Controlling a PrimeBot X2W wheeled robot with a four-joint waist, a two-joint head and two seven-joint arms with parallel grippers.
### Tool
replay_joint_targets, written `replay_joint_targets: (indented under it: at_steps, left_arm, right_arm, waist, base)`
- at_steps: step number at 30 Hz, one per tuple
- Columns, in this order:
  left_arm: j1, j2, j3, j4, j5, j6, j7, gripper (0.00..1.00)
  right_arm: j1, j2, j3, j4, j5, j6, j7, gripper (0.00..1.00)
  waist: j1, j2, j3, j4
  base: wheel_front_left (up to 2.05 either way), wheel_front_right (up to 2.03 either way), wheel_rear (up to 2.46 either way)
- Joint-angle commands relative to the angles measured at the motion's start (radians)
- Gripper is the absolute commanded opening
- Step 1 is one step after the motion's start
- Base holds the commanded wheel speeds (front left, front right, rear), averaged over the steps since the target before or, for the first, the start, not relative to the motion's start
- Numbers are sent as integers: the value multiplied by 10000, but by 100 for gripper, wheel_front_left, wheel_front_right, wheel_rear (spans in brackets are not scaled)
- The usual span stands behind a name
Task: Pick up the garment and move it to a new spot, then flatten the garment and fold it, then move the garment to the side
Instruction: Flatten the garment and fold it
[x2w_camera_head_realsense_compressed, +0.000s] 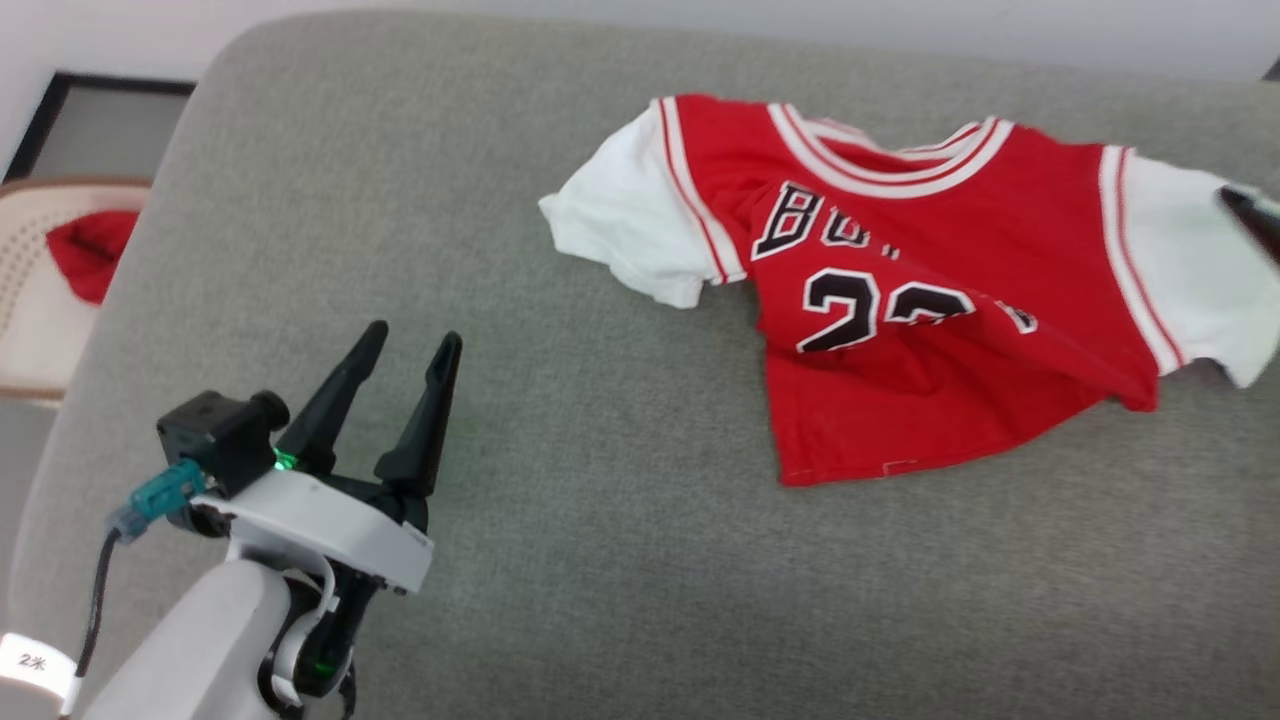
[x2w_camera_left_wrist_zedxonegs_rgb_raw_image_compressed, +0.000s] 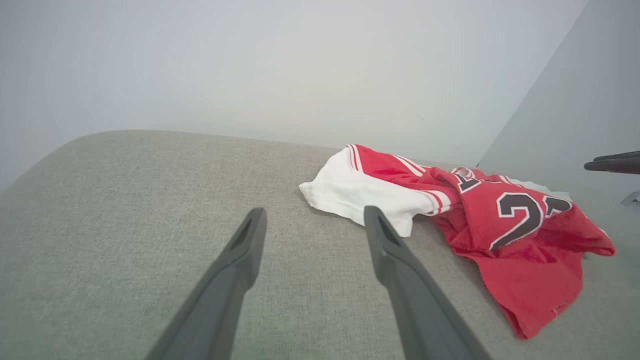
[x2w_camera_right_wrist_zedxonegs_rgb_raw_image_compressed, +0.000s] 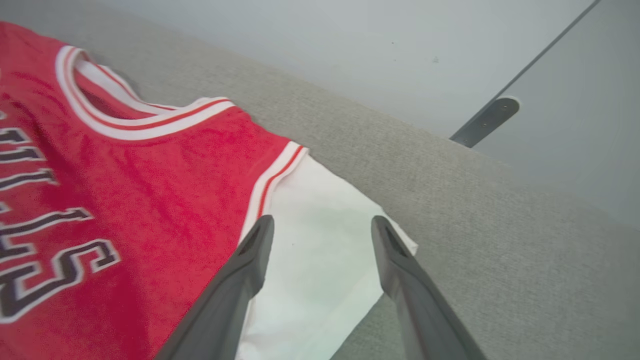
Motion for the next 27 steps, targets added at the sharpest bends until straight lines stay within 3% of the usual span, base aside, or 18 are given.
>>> replay_joint_targets:
  at_steps: [1, 12, 20, 21, 22, 23, 27]
  left_arm:
    - [25, -66, 92, -35, 100, -58, 1, 100]
    - [61, -1056, 979, 191, 953, -776, 0, 100]
    - [-166, -1317, 1406, 447, 1253, -1127, 0, 100]
    - [-204, -1287, 1448, 445, 1282, -1159, 0, 100]
    - [-237, -1254, 1472, 445, 1305, -1193, 0, 100]
    - [-285, -1216, 1468, 443, 1331, -1199, 0, 100]
    - [-572, -972, 1442, 417, 1328, -1276, 74, 100]
  right_arm:
    - [-211, -89, 70, 85, -69, -14, 35, 100]
    - [-2174, -368, 1667, 1971, -891, -14, 336, 100]
    - [-2316, -277, 2913, 2663, -452, -6, 836, 100]
    - [-2309, -257, 3029, 2686, -352, -5, 818, 87]
    - [-2306, -239, 3147, 2710, -249, 0, 822, 39]
    - [-2307, -227, 3233, 2730, -147, 25, 829, 1]
    - [-2445, -241, 3573, 2736, 175, 17, 703, 0]
  waist:
    - [0, 0, 550, 482]
    - [0, 0, 1722, 956]
    - [0, 0, 1899, 859]
    - [0, 0, 1889, 832]
    - [0, 0, 1882, 807]
    - [0, 0, 1876, 782]
    - [0, 0, 1862, 627]
  base:
    - [0, 0, 0]
    - [0, 0, 0]
    - [0, 0, 0]
    - [0, 0, 0]
    - [0, 0, 0]
    - [0, 0, 0]
    - [0, 0, 0]
